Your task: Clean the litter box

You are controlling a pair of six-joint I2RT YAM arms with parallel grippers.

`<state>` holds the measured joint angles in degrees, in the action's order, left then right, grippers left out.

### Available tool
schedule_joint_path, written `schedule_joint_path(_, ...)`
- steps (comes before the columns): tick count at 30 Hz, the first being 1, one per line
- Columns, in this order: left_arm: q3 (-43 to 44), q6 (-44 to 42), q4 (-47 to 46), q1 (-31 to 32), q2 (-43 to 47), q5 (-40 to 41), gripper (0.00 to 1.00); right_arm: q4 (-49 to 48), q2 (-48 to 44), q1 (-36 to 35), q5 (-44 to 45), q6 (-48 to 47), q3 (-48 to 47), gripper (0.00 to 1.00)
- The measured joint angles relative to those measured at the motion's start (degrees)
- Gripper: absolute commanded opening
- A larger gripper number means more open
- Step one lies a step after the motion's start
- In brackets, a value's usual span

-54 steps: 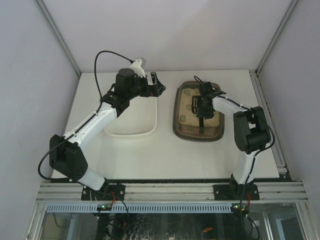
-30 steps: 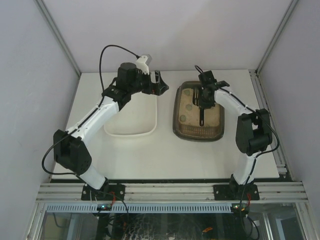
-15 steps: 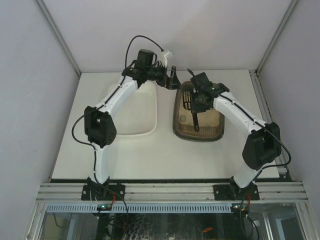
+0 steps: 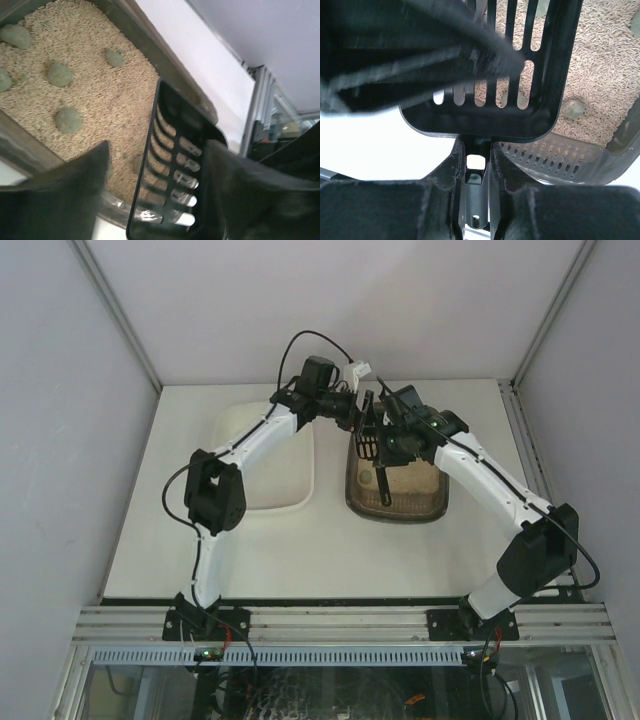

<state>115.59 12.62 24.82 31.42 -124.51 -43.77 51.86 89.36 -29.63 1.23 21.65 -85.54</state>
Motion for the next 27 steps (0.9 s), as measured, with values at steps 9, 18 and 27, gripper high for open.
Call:
schedule_joint_path(9, -1.27, 6.49, -6.49, -0.33, -0.13, -2.23, 0.00, 0.22, 0.00, -0.85, 0.22, 0.17, 0.09, 0.00)
schedule_joint_path(18, -9.09, 9.31, -10.93, -1.29, 0.81, -2.95, 0.00, -4.02, -3.45, 2.03, -6.01, 1.97, 7.52, 0.57)
schedule_joint_path(27, -21.05, 17.33, -25.49, -4.52, 6.58, -1.22, 0.00, -21.94, -19.17, 14.12, -29.57, 9.86, 30.21, 0.59)
